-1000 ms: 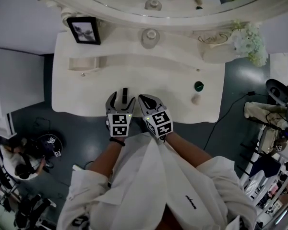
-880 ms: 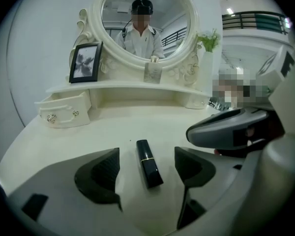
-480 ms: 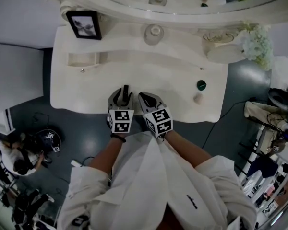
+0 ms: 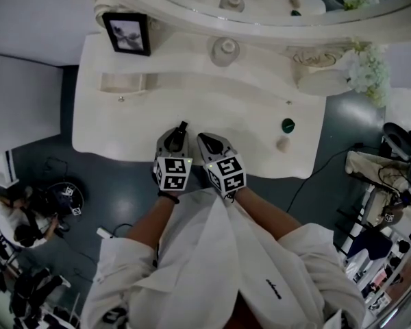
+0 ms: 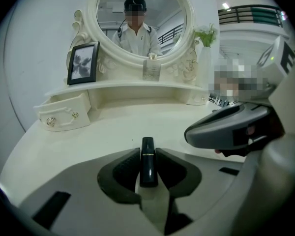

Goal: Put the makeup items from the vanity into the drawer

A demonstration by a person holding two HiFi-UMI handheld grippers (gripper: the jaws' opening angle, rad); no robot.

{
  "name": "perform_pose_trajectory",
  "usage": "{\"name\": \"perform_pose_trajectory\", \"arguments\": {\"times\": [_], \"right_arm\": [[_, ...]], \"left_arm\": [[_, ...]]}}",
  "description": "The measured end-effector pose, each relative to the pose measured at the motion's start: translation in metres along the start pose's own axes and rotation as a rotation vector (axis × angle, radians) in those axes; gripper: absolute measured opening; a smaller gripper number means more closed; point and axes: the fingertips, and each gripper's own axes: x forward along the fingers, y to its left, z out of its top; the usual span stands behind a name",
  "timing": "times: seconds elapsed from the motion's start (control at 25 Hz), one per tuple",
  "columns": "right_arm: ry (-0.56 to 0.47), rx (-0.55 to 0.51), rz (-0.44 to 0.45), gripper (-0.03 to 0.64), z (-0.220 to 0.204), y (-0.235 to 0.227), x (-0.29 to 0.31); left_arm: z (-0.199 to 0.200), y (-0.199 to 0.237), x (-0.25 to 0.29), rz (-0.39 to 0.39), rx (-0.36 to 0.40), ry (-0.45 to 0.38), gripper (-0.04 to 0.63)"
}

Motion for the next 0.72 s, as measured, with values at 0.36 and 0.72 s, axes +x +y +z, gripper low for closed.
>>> {"name": "perform_pose_trajectory", "arguments": {"times": [0.36,0.72], "right_arm": [[-0.006,-0.044,0.026,0.018,0.017,0.015,0.012],[-0.072,-0.141,0.078,0.018,0.086,0.040,0.051]], "left_arm": [[0.044,0.020,-0.031,0.021,-0.047,-0.119,0.114],[0.081,0.075,-0.054,0.118,-0.105,-0.225,0.114]]}}
